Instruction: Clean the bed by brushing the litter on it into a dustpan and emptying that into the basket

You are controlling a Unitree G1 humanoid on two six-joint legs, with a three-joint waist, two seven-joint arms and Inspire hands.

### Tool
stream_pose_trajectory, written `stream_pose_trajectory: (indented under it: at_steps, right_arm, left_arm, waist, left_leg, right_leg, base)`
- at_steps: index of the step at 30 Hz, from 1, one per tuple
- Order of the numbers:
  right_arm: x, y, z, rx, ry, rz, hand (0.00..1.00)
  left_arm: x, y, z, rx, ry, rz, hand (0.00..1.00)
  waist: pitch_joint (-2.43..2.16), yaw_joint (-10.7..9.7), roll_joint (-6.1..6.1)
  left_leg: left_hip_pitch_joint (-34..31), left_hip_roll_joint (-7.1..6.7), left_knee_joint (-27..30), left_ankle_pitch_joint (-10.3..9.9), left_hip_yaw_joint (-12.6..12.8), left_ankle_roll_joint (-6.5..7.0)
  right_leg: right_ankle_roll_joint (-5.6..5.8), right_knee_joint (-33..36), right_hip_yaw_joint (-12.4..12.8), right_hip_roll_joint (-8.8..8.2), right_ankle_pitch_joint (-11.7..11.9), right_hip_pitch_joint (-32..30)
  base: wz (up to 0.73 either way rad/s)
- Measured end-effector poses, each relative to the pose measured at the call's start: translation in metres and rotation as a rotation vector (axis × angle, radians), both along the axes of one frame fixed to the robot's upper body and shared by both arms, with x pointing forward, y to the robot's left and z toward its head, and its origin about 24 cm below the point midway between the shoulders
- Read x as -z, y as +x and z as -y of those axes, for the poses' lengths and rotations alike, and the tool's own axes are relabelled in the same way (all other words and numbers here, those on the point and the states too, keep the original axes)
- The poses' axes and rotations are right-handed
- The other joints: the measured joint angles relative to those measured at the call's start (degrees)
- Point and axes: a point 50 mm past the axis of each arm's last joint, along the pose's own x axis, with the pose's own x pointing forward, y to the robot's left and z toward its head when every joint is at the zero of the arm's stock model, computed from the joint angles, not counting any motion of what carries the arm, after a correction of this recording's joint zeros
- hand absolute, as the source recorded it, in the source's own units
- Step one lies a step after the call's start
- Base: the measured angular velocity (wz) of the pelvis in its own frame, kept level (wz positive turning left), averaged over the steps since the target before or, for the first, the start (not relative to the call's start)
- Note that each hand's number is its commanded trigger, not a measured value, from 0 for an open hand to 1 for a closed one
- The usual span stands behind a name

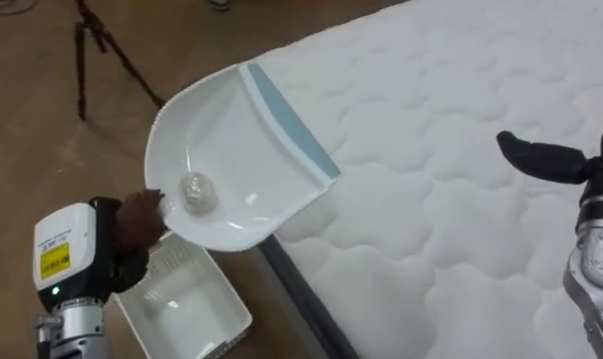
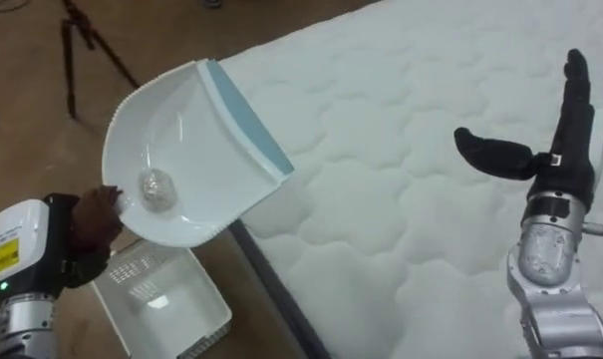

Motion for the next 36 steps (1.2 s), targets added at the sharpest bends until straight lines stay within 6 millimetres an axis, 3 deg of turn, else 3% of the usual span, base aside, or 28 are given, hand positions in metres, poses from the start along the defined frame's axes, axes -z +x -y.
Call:
stream_pose_trajectory:
  at_steps: [6, 8, 9, 10, 11, 13, 14, 16, 17, 18, 19, 21, 24, 27, 30, 33, 35, 36]
  right_arm:
    - [-0.007, 0.001, -0.019, -0.054, -0.013, 0.048, 0.00]
    - [-0.005, 0.001, -0.024, -0.072, -0.026, 0.042, 0.00]
    - [-0.004, 0.001, -0.025, -0.076, -0.027, 0.039, 0.00]
    - [-0.004, 0.001, -0.026, -0.075, -0.026, 0.040, 0.00]
    - [-0.003, 0.001, -0.027, -0.076, -0.023, 0.040, 0.00]
    - [-0.001, -0.002, -0.035, -0.090, -0.052, 0.040, 0.00]
    - [0.000, -0.003, -0.035, -0.090, -0.058, 0.036, 0.00]
    - [0.000, -0.005, -0.034, -0.063, -0.059, 0.045, 0.00]
    - [0.001, -0.005, -0.033, -0.056, -0.059, 0.049, 0.00]
    - [0.005, -0.011, -0.031, -0.032, -0.058, 0.050, 0.00]
    - [0.010, -0.016, -0.028, -0.012, -0.054, 0.038, 0.00]
    - [0.019, -0.017, -0.029, -0.022, -0.044, 0.000, 0.00]
    - [0.030, -0.018, -0.033, -0.061, -0.057, -0.057, 0.00]
    - [0.042, -0.019, -0.037, -0.098, -0.056, -0.119, 0.00]
    - [0.048, -0.017, -0.041, -0.099, -0.031, -0.140, 0.00]
    - [0.049, -0.017, -0.041, -0.109, -0.072, -0.153, 0.00]
    - [0.048, -0.013, -0.042, -0.119, -0.110, -0.156, 0.00]
    - [0.047, -0.008, -0.043, -0.126, -0.123, -0.150, 0.00]
  left_arm:
    - [0.001, -0.001, -0.002, -0.004, -0.007, 0.003, 1.00]
    - [0.001, -0.001, -0.002, 0.001, -0.009, 0.007, 1.00]
    - [0.000, -0.001, 0.000, 0.012, -0.014, 0.012, 1.00]
    - [0.000, 0.000, 0.002, 0.019, -0.018, 0.016, 1.00]
    - [-0.001, 0.000, 0.002, 0.020, -0.018, 0.018, 1.00]
    - [-0.004, 0.003, -0.001, 0.012, -0.012, 0.032, 1.00]
    - [-0.003, 0.004, 0.000, 0.015, -0.013, 0.029, 1.00]
    - [0.001, 0.009, 0.005, 0.040, -0.017, 0.011, 1.00]
    - [0.002, 0.010, 0.006, 0.046, -0.018, 0.005, 1.00]
    - [0.003, 0.010, 0.010, 0.066, -0.019, -0.001, 1.00]
    - [0.003, 0.012, 0.014, 0.086, -0.026, 0.001, 1.00]
    - [0.004, 0.011, 0.013, 0.086, -0.038, 0.002, 1.00]
    - [0.009, 0.010, 0.006, 0.061, -0.032, -0.022, 1.00]
    - [0.013, 0.007, -0.002, 0.021, -0.052, -0.044, 1.00]
    - [0.014, 0.008, -0.010, -0.015, -0.077, -0.051, 1.00]
    - [0.006, 0.020, -0.022, -0.026, -0.051, -0.040, 1.00]
    - [0.000, 0.027, -0.029, -0.025, -0.024, -0.037, 1.00]
    - [-0.001, 0.031, -0.032, -0.026, -0.013, -0.043, 1.00]
  waist:
    - [-0.44, 3.10, 1.13]
    - [-0.47, 2.83, 1.15]
    - [-0.52, 2.35, 1.17]
    - [-0.38, 1.47, 1.44]
    - [-0.40, 0.97, 1.56]
    - [-0.48, -1.47, 1.42]
    - [-0.45, -2.14, 1.40]
    - [-0.34, -2.74, 0.66]
    - [-0.23, -3.29, 0.48]
    - [-0.32, -3.79, -0.03]
    - [0.00, -4.33, 0.03]
    - [0.17, -2.44, 0.07]
    - [0.40, 0.40, -0.01]
    - [0.75, 1.35, -0.65]
    - [0.98, 1.24, -1.14]
    - [1.24, -0.21, -0.73]
    - [1.35, -0.23, -0.57]
    - [1.78, -0.27, 0.09]
  left_leg:
    - [1.92, -1.40, -1.99, 0.06, -0.89, 0.35]
    - [2.35, -2.38, -2.37, 0.13, -3.79, 0.51]
    - [2.56, -3.21, -2.38, 0.23, -6.41, 0.62]
    - [2.46, -4.10, -2.70, 0.64, -10.55, 0.78]
    - [2.22, -4.44, -3.14, 1.06, -12.78, 0.63]
    - [1.15, -5.68, -6.06, 4.76, -20.96, 0.30]
    - [1.07, -6.27, -6.62, 5.51, -23.28, 0.16]
    - [0.55, -8.70, -6.15, 6.30, -29.10, -0.50]
    - [0.40, -9.42, -5.67, 6.32, -30.23, -0.63]
    - [-0.25, -10.55, -4.36, 6.09, -29.86, -0.85]
    - [-1.29, -9.36, -3.59, 5.90, -25.22, -0.64]
    - [-2.76, -7.65, -3.46, 5.68, -21.24, -0.98]
    - [-4.41, -7.83, -3.81, 5.87, -21.82, -1.25]
    - [-4.97, -8.40, -3.80, 5.85, -22.98, -1.09]
    - [-6.43, -8.79, -3.13, 5.80, -23.97, -0.82]
    - [-9.71, -9.34, -0.98, 5.29, -25.50, -0.71]
    - [-11.39, -9.43, 0.01, 5.18, -25.54, -0.64]
    - [-12.03, -9.49, 0.60, 4.99, -25.54, -0.51]
  right_leg:
    - [1.08, 5.28, -0.65, -1.92, -0.48, 0.74]
    - [1.08, 8.65, 0.29, -2.16, -0.48, 0.46]
    - [1.14, 11.18, 2.55, -2.30, -0.44, -0.58]
    - [1.56, 12.61, 7.20, -1.46, -1.18, -2.47]
    - [1.30, 11.72, 9.98, -0.43, -2.06, -3.36]
    - [0.08, 5.89, 18.31, 3.80, -2.20, -8.60]
    - [-0.20, 4.84, 20.70, 4.30, -1.65, -10.03]
    - [0.26, 2.22, 29.78, 4.46, 2.83, -14.37]
    - [0.69, 1.97, 30.84, 4.04, 4.42, -14.75]
    - [0.69, 2.59, 30.67, 3.29, 6.26, -14.37]
    - [0.15, 3.13, 28.63, 3.10, 6.10, -14.10]
    - [-0.20, 3.88, 27.70, 3.30, 5.53, -14.75]
    - [-0.16, 3.90, 27.76, 4.08, 5.61, -15.58]
    - [-0.42, 3.82, 27.61, 4.12, 5.44, -15.58]
    - [-0.75, 3.74, 26.76, 4.17, 5.43, -16.15]
    - [-0.87, 4.04, 24.39, 3.98, 4.90, -17.78]
    - [-0.94, 4.99, 24.41, 3.91, 4.79, -19.61]
    - [-0.93, 5.45, 24.29, 3.85, 4.78, -20.17]
  base:
    - [0.34]
    - [0.68]
    - [0.86]
    - [0.90]
    - [0.98]
    - [1.30]
    - [1.47]
    - [1.41]
    - [1.66]
    - [1.79]
    - [1.61]
    - [0.77]
    - [0.28]
    - [0.24]
    - [0.23]
    - [0.40]
    - [0.08]
    - [-0.05]
